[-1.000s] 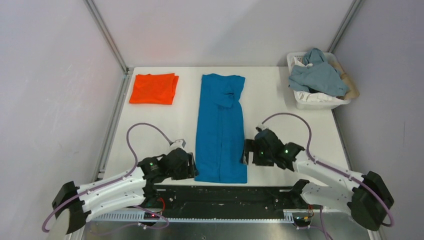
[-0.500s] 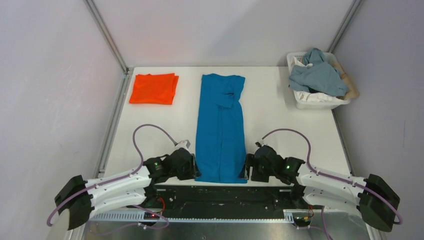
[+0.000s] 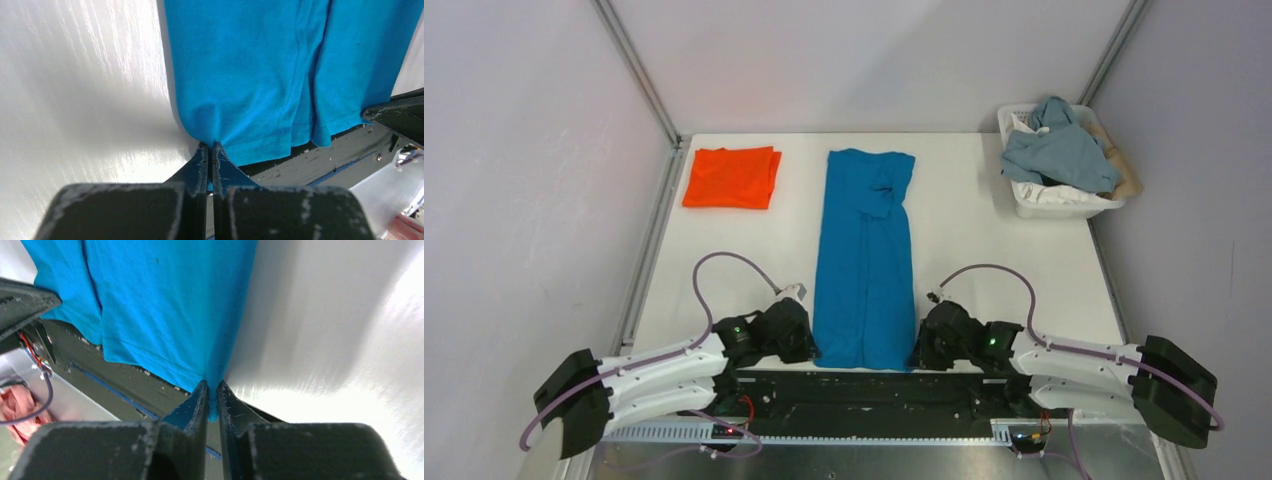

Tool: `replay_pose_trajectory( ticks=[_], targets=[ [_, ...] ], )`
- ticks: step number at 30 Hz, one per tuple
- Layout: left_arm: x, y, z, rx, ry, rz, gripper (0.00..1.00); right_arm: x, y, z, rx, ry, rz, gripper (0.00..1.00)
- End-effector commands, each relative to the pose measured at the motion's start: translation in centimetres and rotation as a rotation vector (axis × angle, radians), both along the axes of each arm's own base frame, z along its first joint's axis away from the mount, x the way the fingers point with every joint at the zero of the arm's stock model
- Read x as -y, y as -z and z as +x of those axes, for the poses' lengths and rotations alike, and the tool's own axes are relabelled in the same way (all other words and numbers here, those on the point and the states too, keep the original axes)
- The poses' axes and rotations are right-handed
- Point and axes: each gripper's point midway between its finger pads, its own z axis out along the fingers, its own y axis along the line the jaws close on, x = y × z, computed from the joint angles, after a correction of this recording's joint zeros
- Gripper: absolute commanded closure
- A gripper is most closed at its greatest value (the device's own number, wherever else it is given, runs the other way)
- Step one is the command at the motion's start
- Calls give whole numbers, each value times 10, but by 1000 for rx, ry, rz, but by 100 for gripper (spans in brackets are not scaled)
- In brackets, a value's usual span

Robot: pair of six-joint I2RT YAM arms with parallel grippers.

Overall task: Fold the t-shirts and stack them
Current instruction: Grab the bottom of the folded rectangular tshirt with both arms, then fold the folded rectangular tshirt in 1/3 of the way

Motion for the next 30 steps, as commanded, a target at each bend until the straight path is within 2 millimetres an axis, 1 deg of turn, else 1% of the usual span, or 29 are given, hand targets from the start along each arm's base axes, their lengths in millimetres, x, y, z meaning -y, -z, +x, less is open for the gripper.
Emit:
replay_pose_trajectory(
  ticks=[1,4,7,8,9,10,11,12,13,14,15,16,17,18,19,20,21,22,23,24,25,26,27,28,29,30],
  targets=[
    [7,-3,-17,-46,43,-59,100,-5,-4,-11,9,-24,9,86],
    [13,-13,-21,-34,60,-109,100,-7,-11,-18,26,-55,18,89],
    [18,-26,-14,9,56,-138,100,-11,-23,-14,72,-75,38,91],
    [19,-29,-11,29,63,-139,100,-14,-31,-11,92,-86,48,91],
    [22,-37,-7,55,76,-146,100,-11,-32,-7,113,-74,30,91],
    [23,-40,-4,67,78,-139,100,-13,-39,-2,136,-74,34,91],
    [28,-50,3,97,90,-145,100,-12,-41,2,147,-70,29,91],
    [29,-51,6,100,92,-131,100,-13,-47,9,169,-64,34,91],
    [32,-61,15,130,99,-132,100,-12,-50,16,179,-46,35,91],
    [33,-67,28,151,75,-120,100,-14,-55,22,193,-53,38,91],
    [32,-67,36,166,73,-90,100,-13,-62,33,214,-36,44,91],
    [33,-78,49,191,49,-96,100,-15,-65,39,223,-31,49,91],
    [32,-78,57,203,48,-72,100,-15,-71,49,242,-18,61,92],
    [33,-91,71,230,18,-82,100,-19,-76,56,251,-18,84,92],
    [31,-91,80,244,13,-57,100,-18,-83,68,276,0,93,92],
    [30,-104,95,271,-22,-64,100,-21,-86,75,281,0,110,92],
    [28,-104,103,280,-30,-43,100,-19,-94,89,307,21,115,92],
    [27,-116,118,311,-54,-47,100,-22,-94,96,308,18,119,92],
    [26,-114,126,307,-65,-30,100,-21,-104,110,338,34,122,92],
    [25,-125,140,331,-86,-30,100,-19,-101,122,334,52,104,93],
    [24,-119,148,317,-96,-8,100,-20,-105,133,347,57,90,93],
    [23,-126,161,326,-117,-13,100,-15,-106,144,353,87,80,92],
    [19,-119,173,304,-141,8,100,-16,-109,155,366,99,70,92],
    [22,-128,183,313,-147,-4,100,-10,-111,167,373,133,63,93],
    [17,-119,194,293,-168,16,100,-11,-114,179,389,146,66,93],
    [19,-126,203,304,-168,9,100,-6,-115,190,395,169,65,92]
  ],
)
